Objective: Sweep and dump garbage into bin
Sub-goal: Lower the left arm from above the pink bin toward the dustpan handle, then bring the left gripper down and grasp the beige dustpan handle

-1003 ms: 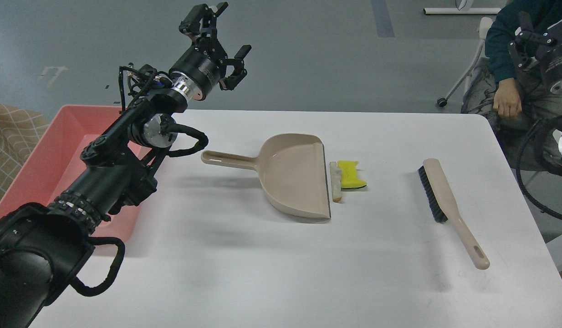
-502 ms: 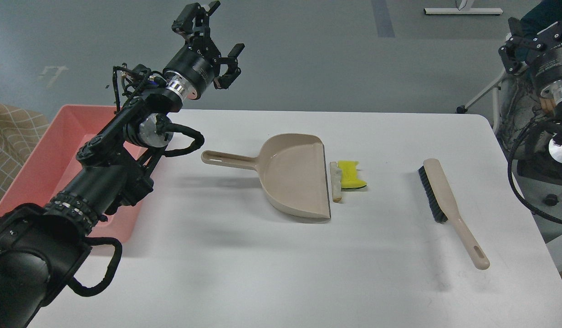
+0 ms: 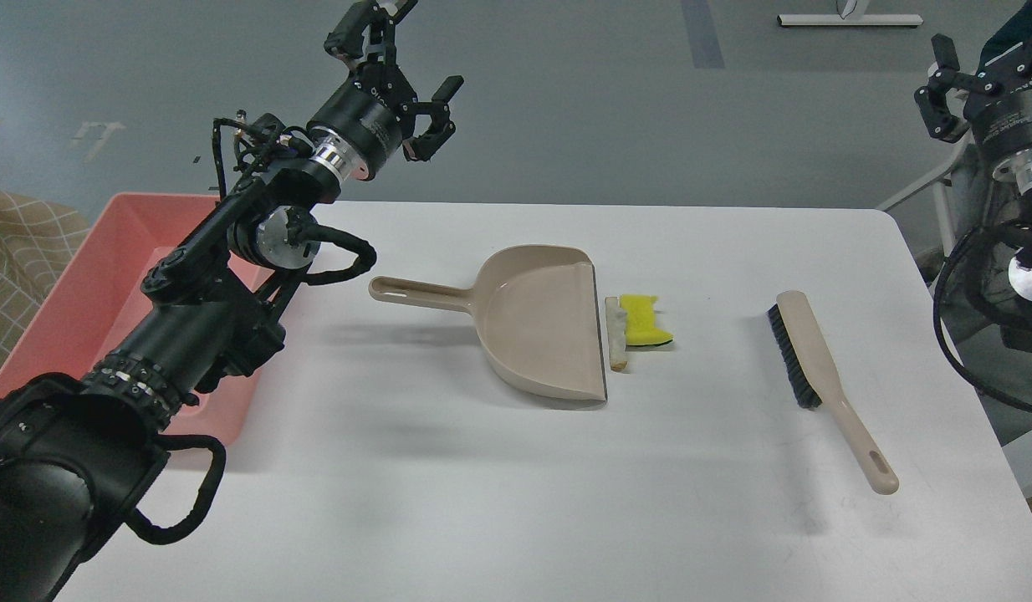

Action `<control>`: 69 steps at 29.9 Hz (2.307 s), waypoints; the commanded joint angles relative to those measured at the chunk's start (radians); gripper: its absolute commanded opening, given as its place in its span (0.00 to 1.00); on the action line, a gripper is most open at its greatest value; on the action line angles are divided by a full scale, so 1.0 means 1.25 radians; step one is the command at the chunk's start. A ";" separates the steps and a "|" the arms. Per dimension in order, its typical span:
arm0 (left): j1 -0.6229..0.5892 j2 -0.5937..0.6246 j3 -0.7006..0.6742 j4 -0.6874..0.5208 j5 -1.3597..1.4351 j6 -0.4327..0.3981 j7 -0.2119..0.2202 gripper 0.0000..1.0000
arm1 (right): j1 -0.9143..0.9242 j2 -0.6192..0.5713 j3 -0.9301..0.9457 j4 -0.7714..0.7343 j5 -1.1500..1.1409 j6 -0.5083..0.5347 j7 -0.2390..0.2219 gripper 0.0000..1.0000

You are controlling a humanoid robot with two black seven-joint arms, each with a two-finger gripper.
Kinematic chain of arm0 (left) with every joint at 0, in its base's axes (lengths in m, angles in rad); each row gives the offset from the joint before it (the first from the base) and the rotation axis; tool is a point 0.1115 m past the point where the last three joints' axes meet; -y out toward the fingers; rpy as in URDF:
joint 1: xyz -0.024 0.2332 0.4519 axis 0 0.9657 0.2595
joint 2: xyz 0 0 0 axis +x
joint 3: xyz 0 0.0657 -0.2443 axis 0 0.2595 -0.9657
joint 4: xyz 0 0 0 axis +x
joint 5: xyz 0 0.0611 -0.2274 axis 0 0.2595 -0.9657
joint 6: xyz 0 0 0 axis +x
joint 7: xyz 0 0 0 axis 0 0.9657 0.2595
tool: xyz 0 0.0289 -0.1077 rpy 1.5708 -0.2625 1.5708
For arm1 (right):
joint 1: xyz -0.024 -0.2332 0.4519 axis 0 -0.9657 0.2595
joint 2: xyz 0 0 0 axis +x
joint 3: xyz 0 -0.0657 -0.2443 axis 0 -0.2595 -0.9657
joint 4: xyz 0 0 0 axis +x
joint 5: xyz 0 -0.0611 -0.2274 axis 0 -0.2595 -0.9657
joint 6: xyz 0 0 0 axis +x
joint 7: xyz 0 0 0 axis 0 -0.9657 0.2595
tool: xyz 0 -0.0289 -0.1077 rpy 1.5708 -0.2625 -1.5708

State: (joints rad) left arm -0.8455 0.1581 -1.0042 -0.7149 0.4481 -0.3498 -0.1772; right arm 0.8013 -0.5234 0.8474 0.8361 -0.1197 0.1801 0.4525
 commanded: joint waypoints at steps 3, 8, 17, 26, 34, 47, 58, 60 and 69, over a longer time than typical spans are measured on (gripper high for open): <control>0.000 -0.003 0.001 -0.001 0.001 0.021 -0.005 0.98 | 0.001 0.001 -0.002 0.000 -0.001 -0.004 0.000 1.00; 0.000 -0.003 0.000 -0.001 0.001 0.027 -0.009 0.98 | 0.003 0.001 -0.005 -0.001 -0.001 -0.002 0.000 1.00; 0.004 0.002 0.023 -0.027 0.027 0.030 -0.012 0.98 | 0.004 0.001 -0.007 -0.003 -0.001 -0.002 0.000 1.00; 0.052 0.074 0.095 -0.243 0.211 0.099 -0.005 0.98 | 0.002 -0.001 -0.007 -0.003 -0.001 -0.002 0.000 1.00; 0.184 0.234 0.155 -0.542 0.444 0.153 0.002 0.98 | 0.001 -0.006 -0.007 -0.001 -0.001 -0.002 0.000 1.00; 0.487 0.350 0.155 -0.725 0.694 0.320 0.068 0.98 | -0.004 -0.006 -0.008 -0.003 -0.001 -0.003 0.000 1.00; 0.573 0.313 0.157 -0.693 0.699 0.387 0.094 0.97 | -0.005 -0.001 -0.007 -0.003 -0.001 -0.005 0.000 1.00; 0.568 0.274 0.157 -0.654 0.699 0.413 0.112 0.97 | -0.005 -0.001 -0.008 -0.003 -0.001 -0.004 0.000 1.00; 0.541 0.172 0.155 -0.538 0.698 0.449 0.118 0.97 | -0.005 0.000 -0.008 -0.001 -0.001 -0.004 0.000 1.00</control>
State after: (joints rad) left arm -0.1544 0.4037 -0.8097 -1.4214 1.3226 0.1929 -0.0293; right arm 0.7946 -0.5232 0.8380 0.8333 -0.1213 0.1738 0.4525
